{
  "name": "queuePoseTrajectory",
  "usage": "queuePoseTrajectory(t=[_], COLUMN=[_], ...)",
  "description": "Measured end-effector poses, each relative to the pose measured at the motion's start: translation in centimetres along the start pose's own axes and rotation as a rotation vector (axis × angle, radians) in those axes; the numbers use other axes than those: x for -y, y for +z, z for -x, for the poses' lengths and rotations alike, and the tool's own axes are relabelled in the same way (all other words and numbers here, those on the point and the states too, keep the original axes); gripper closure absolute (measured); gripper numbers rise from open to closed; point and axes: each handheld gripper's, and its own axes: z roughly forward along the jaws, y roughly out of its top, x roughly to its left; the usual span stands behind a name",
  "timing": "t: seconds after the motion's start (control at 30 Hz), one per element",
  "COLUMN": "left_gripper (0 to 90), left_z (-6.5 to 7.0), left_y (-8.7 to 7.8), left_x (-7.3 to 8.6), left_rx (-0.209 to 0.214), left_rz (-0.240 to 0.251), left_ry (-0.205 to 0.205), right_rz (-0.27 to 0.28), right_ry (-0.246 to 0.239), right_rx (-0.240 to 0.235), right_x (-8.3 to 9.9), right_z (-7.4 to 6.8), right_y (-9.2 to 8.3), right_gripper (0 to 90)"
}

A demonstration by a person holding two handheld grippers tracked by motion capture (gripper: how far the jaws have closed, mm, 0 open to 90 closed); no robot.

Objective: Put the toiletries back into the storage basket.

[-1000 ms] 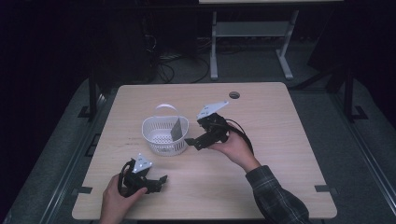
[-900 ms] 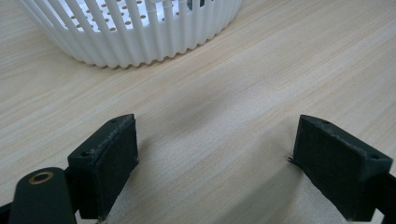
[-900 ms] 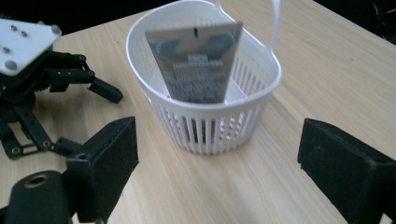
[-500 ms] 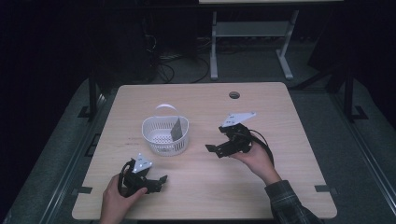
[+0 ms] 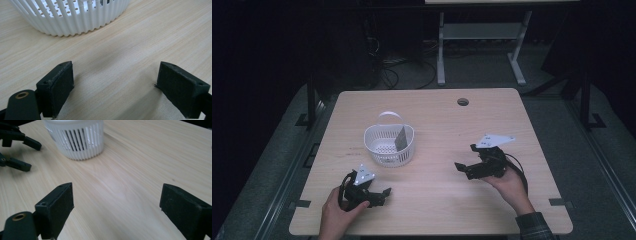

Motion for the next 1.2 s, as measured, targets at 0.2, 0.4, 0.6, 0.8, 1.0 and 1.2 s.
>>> queuePoseTrajectory(t=[0.2,0.4,0.6,0.8,1.0,1.2], left_gripper=[12.8,12.8,12.8,12.8,12.8,12.8], left_z=[0.0,0.0,0.0,0.0,0.0,0.0], left_y=[0.0,0.0,0.0,0.0,0.0,-0.1], left_x=[0.0,0.0,0.0,0.0,0.0,0.1], left_rx=[0.000,0.000,0.000,0.001,0.001,0.004], left_rz=[-0.002,-0.003,-0.003,-0.003,-0.001,-0.002], left_ry=[0.003,0.004,0.003,0.004,0.003,0.006], right_rz=[-0.016,-0.029,-0.076,-0.149,-0.186,-0.215], right_ry=[0.043,0.072,0.105,0.098,0.083,0.074], right_rx=[0.036,0.059,0.079,0.130,0.158,0.173], right_x=[2.4,4.5,6.9,8.6,9.4,9.8], right_z=[0.8,1.1,1.4,1.4,1.6,1.7], right_y=[-1.3,-2.4,-2.8,-2.5,-2.2,-1.9], right_gripper=[9.7,9.7,8.2,4.4,4.1,2.9])
